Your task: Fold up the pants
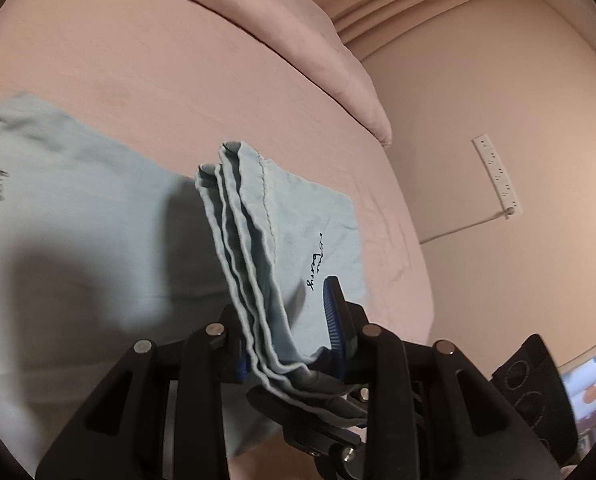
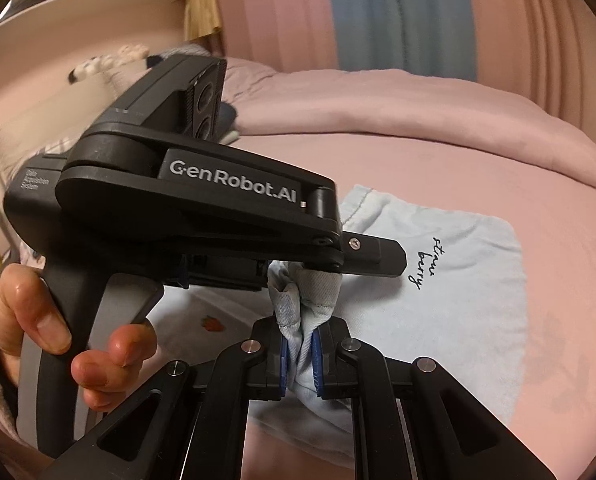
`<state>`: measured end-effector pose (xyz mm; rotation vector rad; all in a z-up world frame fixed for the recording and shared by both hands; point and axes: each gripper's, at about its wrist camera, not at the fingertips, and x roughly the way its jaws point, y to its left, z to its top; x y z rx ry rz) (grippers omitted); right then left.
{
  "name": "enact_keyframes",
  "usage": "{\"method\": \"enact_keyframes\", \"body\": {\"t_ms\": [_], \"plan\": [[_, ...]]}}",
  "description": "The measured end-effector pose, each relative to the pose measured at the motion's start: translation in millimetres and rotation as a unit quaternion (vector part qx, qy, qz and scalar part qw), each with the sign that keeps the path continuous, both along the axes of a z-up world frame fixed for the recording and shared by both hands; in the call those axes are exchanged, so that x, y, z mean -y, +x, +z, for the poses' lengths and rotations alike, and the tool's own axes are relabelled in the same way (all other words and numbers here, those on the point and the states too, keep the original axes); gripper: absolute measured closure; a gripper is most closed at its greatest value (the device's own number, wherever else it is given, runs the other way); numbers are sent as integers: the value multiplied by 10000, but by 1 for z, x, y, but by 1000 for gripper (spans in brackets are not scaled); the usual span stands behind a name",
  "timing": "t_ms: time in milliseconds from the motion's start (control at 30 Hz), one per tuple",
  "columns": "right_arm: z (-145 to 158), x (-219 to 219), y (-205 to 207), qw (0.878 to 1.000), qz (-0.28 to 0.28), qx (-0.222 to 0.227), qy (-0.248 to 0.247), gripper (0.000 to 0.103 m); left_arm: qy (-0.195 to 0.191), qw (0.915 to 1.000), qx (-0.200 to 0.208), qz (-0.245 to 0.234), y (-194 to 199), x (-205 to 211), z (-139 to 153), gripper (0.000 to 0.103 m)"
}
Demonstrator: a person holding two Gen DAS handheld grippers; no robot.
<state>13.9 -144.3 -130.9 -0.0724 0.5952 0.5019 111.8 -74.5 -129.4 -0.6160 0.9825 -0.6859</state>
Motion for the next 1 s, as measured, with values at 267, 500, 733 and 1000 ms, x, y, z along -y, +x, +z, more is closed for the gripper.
{"method": "enact_keyframes", "body": {"t_ms": [267, 500, 733, 1000], "plan": [[-10, -37, 10, 9988, 407, -185, -205, 91, 384, 9986, -37, 360, 1, -32, -12, 75], [-12, -46, 16, 9977, 542, -257, -309, 91, 471, 9980, 40, 414, 2, -46, -15, 75], [-11, -51, 20, 9972, 641, -271, -285, 91, 715, 9960, 140, 508, 3, -51, -13, 75], [-35, -65, 35, 9901, 926, -1030, -235, 53, 1466, 9839, 40, 1023, 4, -74, -23, 70]]}}
